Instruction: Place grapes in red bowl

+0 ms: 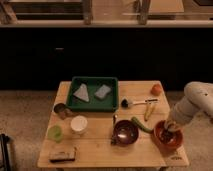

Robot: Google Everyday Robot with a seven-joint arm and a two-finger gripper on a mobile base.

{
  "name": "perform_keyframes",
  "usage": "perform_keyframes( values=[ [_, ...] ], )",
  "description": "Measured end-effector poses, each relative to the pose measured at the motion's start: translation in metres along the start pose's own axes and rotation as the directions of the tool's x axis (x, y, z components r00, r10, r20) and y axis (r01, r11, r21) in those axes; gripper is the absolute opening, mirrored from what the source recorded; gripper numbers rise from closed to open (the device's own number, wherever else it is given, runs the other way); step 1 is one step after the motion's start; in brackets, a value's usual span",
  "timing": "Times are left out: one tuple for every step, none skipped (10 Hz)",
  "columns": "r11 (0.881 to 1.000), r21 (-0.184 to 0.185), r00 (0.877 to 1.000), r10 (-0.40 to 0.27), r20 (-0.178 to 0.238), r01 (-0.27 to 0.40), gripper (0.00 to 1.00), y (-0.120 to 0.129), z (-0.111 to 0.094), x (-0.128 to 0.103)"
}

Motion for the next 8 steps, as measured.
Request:
perform_keyframes(
  values=[
    [1.0, -0.003, 1.0, 0.002, 0.01, -0.002, 0.36, 0.0024, 0.001, 0.0021],
    [1.0, -0.006, 1.0, 0.006, 0.019, -0.006, 0.48, 0.004, 0.0024, 0.005],
    [1.0, -0.007, 1.0, 0.008, 0.024, -0.008, 0.56, 0.0043, 0.0033, 0.0064],
    [1.0, -0.007, 0.999, 0.01, 0.03, -0.01, 0.67, 0.0039, 0.0039, 0.0077],
    [1.0, -0.008, 0.999, 0.012, 0.036, -0.012, 0.77, 0.0038, 0.0048, 0.0089],
    [1.0, -0.008, 0.999, 0.015, 0.039, -0.014, 0.8, 0.0046, 0.005, 0.0095],
    [1.0, -0.006, 0.999, 0.017, 0.04, -0.017, 0.8, 0.0052, 0.0048, 0.0097],
    [1.0, -0.004, 0.999, 0.019, 0.04, -0.019, 0.8, 0.0058, 0.0045, 0.01]
  ],
)
